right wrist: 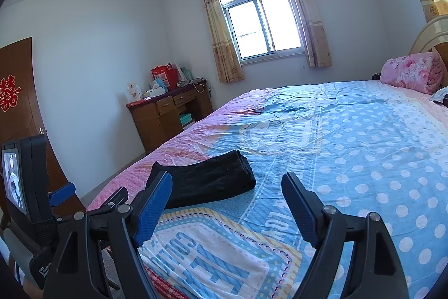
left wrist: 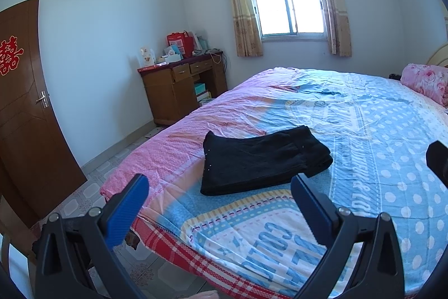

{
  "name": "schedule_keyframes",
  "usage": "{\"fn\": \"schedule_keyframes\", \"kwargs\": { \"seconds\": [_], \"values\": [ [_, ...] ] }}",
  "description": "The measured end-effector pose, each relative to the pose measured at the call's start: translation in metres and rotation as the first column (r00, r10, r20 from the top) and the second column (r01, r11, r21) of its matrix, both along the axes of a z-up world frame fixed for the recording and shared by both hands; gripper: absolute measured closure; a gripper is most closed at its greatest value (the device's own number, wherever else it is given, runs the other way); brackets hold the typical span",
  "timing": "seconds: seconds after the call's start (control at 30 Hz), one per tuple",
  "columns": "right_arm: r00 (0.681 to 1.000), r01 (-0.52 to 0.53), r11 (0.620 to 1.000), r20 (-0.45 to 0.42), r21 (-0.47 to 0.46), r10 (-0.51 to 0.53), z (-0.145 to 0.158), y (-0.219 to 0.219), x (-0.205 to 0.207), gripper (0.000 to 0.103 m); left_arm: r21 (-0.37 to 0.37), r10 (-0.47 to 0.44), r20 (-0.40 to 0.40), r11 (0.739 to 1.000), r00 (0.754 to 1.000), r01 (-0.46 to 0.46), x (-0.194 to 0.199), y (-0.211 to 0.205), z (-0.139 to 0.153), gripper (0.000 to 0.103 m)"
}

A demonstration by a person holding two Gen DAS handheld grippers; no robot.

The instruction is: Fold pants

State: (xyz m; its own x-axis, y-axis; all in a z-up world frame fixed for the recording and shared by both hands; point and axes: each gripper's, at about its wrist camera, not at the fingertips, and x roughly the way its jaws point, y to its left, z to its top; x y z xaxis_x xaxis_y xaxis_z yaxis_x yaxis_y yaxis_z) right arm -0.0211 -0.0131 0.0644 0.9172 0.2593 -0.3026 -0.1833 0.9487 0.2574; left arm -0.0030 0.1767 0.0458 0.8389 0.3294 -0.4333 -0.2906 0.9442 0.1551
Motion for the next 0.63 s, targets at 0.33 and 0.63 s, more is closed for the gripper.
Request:
{"fn": "schedule_keyframes", "kwargs": {
  "seconds": [0.33,0.63],
  "values": [
    [1.000,0.004,1.000,0.000,-0.004,-0.004,0.0000,0.0000,-0.0002,0.021,-0.017,0.009,0.002,1.000,1.000,-0.009,0.0002,0.0022,0.0010,0.000],
    [1.000,0.002,1.000,-0.008,-0.001,-0.002,-0.0027,-0.0013,-0.0008,0.021,-0.013,-0.013,-0.006,1.000,1.000,0.013,0.0006,-0.0003,-0.0019,0.000]
  ]
}}
